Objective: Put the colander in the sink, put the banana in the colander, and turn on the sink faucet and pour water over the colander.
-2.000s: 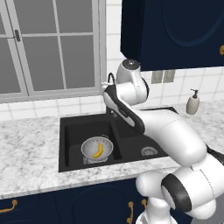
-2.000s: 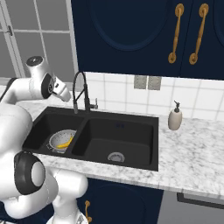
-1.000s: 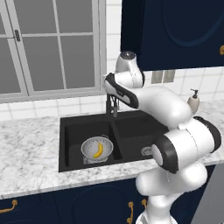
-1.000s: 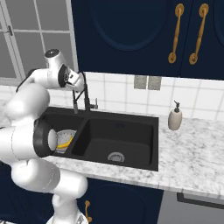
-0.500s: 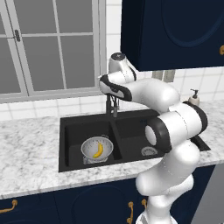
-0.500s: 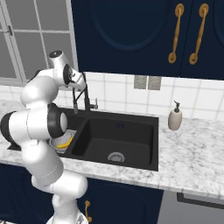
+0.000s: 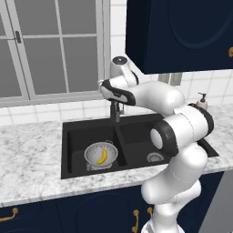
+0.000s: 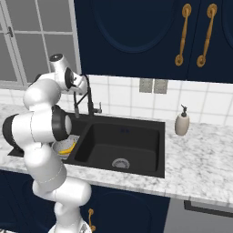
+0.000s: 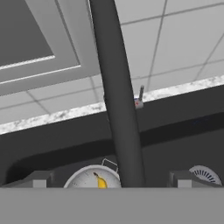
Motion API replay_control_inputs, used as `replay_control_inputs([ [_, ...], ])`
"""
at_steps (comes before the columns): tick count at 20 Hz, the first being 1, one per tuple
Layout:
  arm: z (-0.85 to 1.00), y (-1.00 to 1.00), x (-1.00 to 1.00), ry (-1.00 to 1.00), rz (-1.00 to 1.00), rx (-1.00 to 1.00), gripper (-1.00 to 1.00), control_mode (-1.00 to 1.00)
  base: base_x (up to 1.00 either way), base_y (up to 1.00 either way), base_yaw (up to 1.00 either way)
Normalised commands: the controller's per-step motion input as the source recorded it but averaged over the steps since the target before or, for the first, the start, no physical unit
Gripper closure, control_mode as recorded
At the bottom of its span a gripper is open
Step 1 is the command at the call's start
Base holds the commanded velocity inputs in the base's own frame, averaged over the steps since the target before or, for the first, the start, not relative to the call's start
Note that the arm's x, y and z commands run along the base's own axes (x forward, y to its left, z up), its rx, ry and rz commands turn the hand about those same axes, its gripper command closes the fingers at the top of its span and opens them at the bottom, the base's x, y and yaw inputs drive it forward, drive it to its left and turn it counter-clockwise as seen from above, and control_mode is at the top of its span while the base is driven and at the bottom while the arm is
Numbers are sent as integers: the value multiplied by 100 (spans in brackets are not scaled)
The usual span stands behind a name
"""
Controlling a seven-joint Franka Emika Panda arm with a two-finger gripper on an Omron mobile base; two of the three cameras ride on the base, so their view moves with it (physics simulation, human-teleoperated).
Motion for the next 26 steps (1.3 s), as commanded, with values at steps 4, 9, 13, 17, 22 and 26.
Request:
replay_control_inputs([
  [4,0,18,36,0,0,0,-100,-100,0,0,0],
  [9,0,16,29,0,0,0,-100,-100,0,0,0],
  [13,0,12,31,0,0,0,-100,-100,0,0,0],
  [17,0,16,25,6,0,0,-100,-100,0,0,0],
  [22,1,7,10,4,0,0,-100,-100,0,0,0],
  [26,2,0,1,0,0,0,-100,-100,0,0,0],
])
